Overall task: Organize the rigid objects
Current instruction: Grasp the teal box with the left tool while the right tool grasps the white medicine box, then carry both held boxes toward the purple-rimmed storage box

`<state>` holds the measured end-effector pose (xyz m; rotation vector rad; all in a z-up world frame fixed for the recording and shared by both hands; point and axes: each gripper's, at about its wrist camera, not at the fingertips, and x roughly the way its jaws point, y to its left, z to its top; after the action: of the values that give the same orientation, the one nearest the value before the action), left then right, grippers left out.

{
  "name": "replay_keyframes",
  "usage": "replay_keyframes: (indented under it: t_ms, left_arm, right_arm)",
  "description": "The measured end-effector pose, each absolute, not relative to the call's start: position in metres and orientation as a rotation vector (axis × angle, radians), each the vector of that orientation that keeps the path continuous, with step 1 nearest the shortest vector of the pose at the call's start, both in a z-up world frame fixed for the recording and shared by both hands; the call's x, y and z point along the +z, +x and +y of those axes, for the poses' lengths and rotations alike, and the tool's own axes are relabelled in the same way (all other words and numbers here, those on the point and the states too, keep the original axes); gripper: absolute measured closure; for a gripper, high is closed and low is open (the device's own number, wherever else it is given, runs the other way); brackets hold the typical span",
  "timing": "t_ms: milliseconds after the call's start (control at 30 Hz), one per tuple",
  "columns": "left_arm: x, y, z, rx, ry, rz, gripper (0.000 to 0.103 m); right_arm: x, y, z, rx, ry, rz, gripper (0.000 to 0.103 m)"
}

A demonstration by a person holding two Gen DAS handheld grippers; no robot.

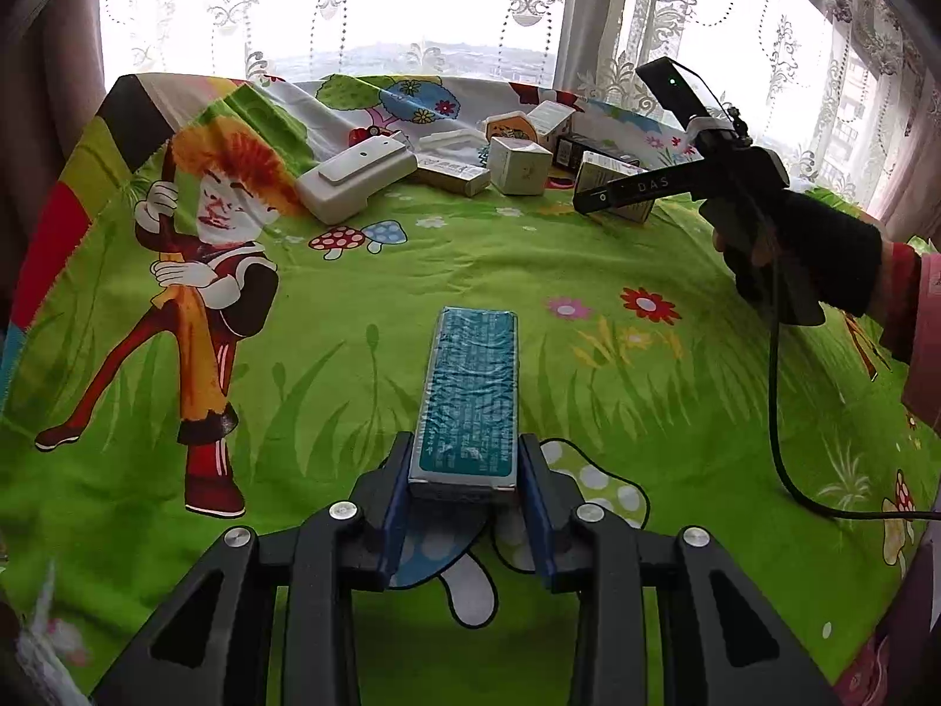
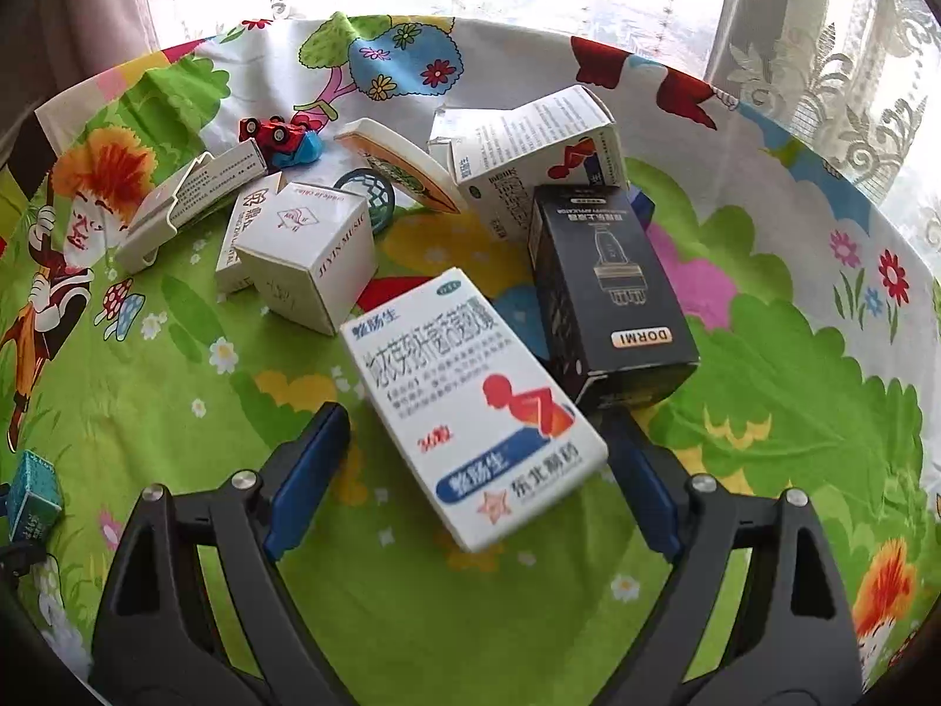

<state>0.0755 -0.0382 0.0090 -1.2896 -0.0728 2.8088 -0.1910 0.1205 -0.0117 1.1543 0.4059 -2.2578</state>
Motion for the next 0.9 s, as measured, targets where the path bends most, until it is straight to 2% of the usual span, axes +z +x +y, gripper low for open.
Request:
replay_keyframes:
  t_ms: [67,133,167,433,533,633,800,900]
  left_arm:
    - [0.009,0.075,-0.039,2.806,-1.291,-0.078,0.068]
    - [0.009,0.074,-0.043,2.797,-1.286,-0.119,0.067]
    - [0.009,0.074,-0.045,2.795,-1.284,-0.129,0.067]
    - [0.009,0.073,-0.046,2.808,-1.283,-0.146,0.067]
    - [0.009,0.07,-0.042,2.822,-1.3,-0.104,0.067]
    - [0.01,0.069,-0.036,2.845,-1.316,-0.035,0.069]
    - [0.015,0.093,-0.034,2.796,-1.299,-0.2,0.069]
    - [0.019,0.113,-0.025,2.787,-1.286,-0.171,0.069]
  right_arm:
    - [-0.012,-0.195,0.117,-2.252,1.144,0.405,0.014]
    - [-0.008,-0.185,0.117,-2.242,1.108,0.404,0.037]
    - [-0.005,-0.176,0.12,-2.254,1.106,0.399,0.059]
    - [0.0,-0.042,0.146,-2.334,1.089,0.407,0.059]
    - [0.01,-0.007,0.152,-2.365,1.088,0.312,0.059]
    - [0.02,0.028,0.152,-2.401,1.057,0.303,0.059]
    - [0.033,0.073,0.156,-2.425,1.023,0.306,0.059]
    - [0.037,0.096,0.165,-2.428,1.017,0.293,0.059]
